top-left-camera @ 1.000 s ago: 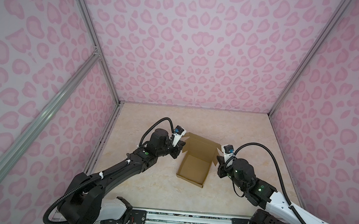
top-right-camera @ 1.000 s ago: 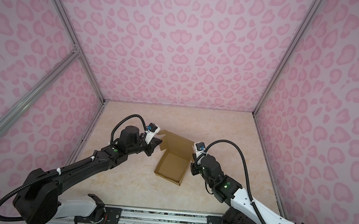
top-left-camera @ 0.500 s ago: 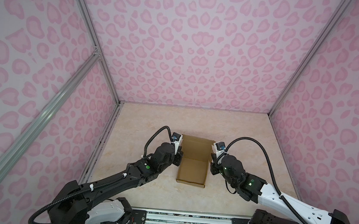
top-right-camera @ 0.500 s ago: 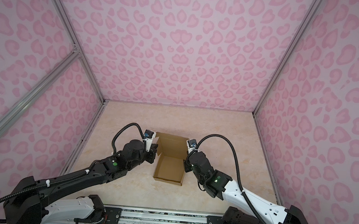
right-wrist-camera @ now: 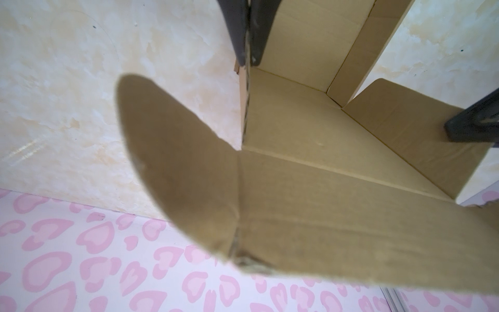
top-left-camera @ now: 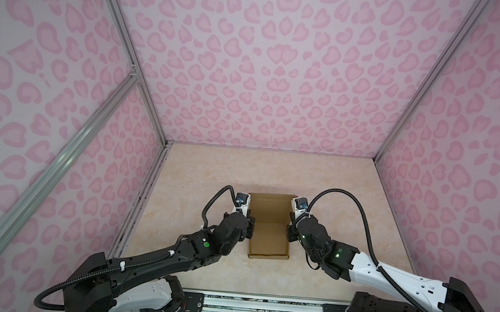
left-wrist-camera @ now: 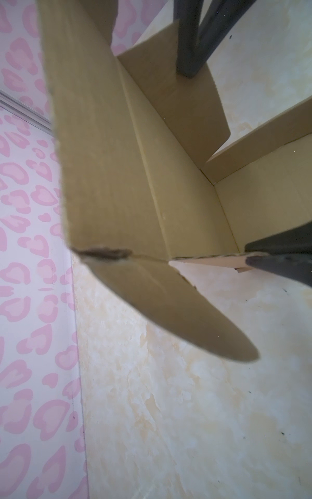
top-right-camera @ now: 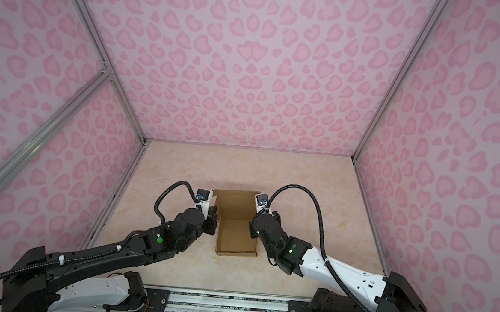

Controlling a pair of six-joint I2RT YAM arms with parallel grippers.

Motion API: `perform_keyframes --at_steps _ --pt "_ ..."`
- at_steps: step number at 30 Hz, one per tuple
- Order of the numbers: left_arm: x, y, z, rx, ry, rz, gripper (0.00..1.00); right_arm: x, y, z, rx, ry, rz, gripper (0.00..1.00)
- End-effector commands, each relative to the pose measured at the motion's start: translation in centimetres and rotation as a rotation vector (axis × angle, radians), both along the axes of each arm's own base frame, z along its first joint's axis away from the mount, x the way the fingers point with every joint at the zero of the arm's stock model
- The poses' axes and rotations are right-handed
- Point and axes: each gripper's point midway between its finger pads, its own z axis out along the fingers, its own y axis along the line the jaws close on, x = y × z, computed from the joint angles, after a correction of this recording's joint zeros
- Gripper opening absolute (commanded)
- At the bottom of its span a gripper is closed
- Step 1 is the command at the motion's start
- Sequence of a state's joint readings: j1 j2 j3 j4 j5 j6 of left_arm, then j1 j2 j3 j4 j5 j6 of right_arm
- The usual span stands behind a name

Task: Assemble paper box
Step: Fold the lid at the center of the table.

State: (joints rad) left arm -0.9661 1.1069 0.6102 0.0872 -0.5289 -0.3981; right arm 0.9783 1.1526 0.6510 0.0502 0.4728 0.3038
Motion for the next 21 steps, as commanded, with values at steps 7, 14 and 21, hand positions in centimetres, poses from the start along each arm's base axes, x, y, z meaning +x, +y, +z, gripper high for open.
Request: perform_keyframes --at_steps 7,14,21 --pt "-0.9 -0.1 1.5 -0.108 -0.080 0.050 0.04 -0.8 1.3 -0.6 0.015 -0.046 -0.008 0.00" --pt "-2.6 0.5 0.8 -0.168 -0.125 0.056 0.04 -1.9 1.4 -1.4 0.017 -0.080 -0.030 0.00" --pt "-4.2 1.2 -0.9 -0.181 -0.134 0.074 0.04 -3.1 1.8 -2.4 0.007 -0.095 -0.035 0.00"
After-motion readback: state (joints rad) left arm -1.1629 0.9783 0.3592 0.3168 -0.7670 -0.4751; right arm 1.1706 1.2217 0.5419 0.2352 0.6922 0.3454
